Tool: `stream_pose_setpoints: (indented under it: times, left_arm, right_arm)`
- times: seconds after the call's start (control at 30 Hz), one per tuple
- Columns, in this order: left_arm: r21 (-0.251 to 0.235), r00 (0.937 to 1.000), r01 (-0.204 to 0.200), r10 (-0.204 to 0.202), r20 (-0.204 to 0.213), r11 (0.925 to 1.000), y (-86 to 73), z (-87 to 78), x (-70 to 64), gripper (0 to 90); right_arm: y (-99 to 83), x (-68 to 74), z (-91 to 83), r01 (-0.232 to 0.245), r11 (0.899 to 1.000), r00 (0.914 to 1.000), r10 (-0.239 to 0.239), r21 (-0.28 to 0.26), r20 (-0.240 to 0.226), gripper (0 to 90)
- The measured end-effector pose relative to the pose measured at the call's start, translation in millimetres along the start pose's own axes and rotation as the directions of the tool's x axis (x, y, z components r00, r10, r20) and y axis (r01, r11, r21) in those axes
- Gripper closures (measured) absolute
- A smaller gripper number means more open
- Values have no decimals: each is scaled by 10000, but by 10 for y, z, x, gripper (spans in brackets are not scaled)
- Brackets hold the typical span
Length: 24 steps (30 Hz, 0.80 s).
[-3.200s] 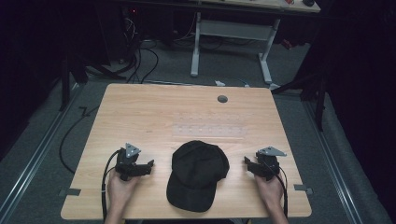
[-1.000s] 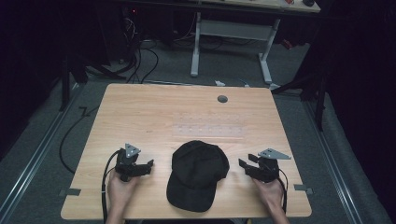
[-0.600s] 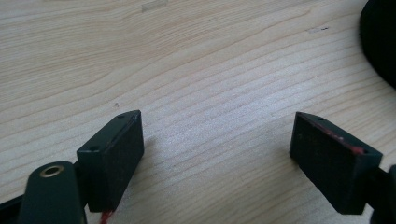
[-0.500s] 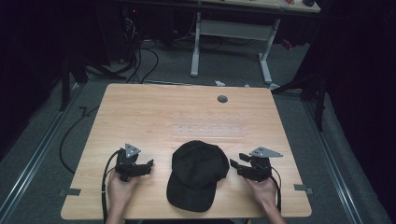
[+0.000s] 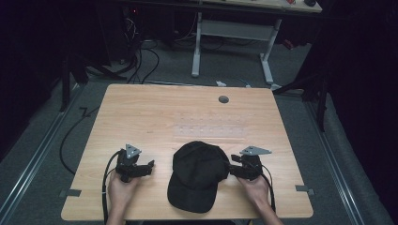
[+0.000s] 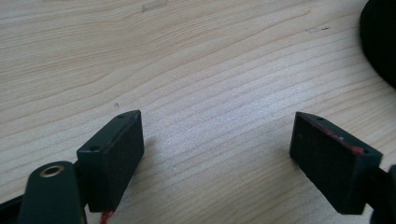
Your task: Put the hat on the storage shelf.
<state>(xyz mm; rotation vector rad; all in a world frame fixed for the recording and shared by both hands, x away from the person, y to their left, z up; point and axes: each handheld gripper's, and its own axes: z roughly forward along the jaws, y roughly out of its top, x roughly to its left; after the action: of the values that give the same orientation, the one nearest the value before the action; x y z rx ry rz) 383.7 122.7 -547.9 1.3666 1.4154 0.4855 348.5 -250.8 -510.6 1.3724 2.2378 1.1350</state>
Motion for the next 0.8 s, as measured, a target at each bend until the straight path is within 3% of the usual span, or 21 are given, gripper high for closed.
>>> stream_pose_setpoints:
  times: [0.23, 0.8]
  left_arm:
    - [-4, 10000, 0, 0, -2, 10000, 0, 0, 0, 181]
    - [-11, 10000, 7, -7, -6, 10000, 0, 0, 0, 182]
  right_arm:
    - [-4, -10, 83, -102, 9998, 9999, 102, 164, 32, 501]
    - [-12, 20, 228, 144, 9982, 9994, -163, 580, 321, 534]
